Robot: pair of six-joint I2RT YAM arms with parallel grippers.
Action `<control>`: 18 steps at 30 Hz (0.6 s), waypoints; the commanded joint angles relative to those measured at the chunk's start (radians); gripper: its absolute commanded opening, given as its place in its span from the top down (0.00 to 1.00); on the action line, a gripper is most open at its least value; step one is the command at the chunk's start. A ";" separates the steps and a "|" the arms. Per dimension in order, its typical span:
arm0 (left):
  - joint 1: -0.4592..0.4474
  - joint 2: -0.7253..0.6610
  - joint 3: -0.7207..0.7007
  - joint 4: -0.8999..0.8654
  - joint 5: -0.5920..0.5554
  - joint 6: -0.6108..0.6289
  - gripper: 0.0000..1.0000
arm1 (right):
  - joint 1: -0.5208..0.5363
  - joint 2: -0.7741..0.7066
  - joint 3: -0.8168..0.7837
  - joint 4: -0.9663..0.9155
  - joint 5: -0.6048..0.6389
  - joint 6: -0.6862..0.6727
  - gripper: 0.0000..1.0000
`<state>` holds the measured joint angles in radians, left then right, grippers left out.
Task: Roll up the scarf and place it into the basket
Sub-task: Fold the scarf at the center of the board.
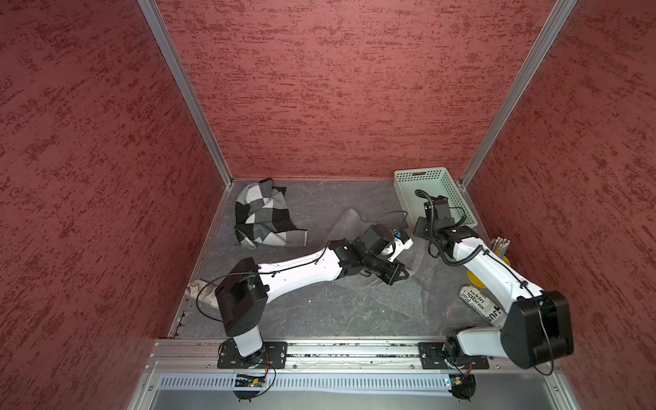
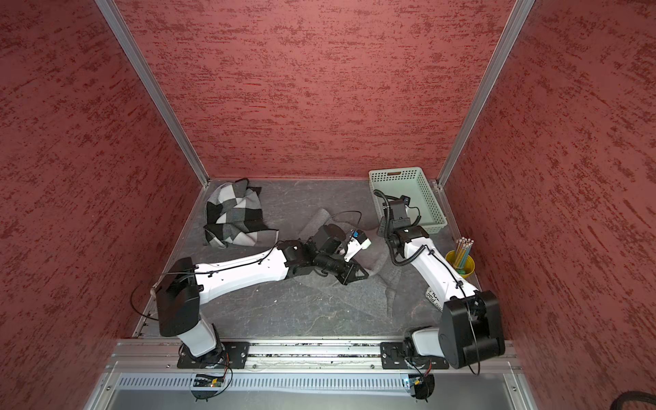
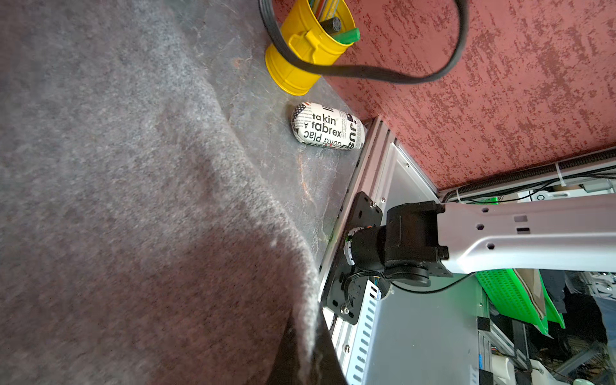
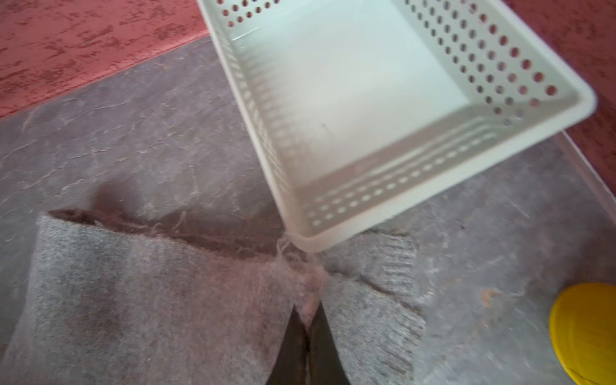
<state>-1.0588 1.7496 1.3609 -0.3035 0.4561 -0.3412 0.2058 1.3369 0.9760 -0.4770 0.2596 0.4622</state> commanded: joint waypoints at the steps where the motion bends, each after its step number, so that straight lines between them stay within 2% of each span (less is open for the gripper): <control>1: -0.029 0.070 0.058 -0.010 0.023 0.042 1.00 | -0.032 -0.021 -0.040 0.026 0.026 -0.010 1.00; 11: -0.070 0.269 0.199 -0.033 0.023 0.081 0.98 | -0.083 0.034 -0.090 0.116 0.051 -0.039 1.00; 18: -0.094 0.295 0.246 -0.040 0.062 0.100 1.00 | -0.088 0.042 -0.106 0.111 0.078 -0.033 1.00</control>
<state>-1.1393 2.0499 1.5703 -0.3393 0.4816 -0.2760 0.1268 1.3769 0.8783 -0.3935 0.2939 0.4290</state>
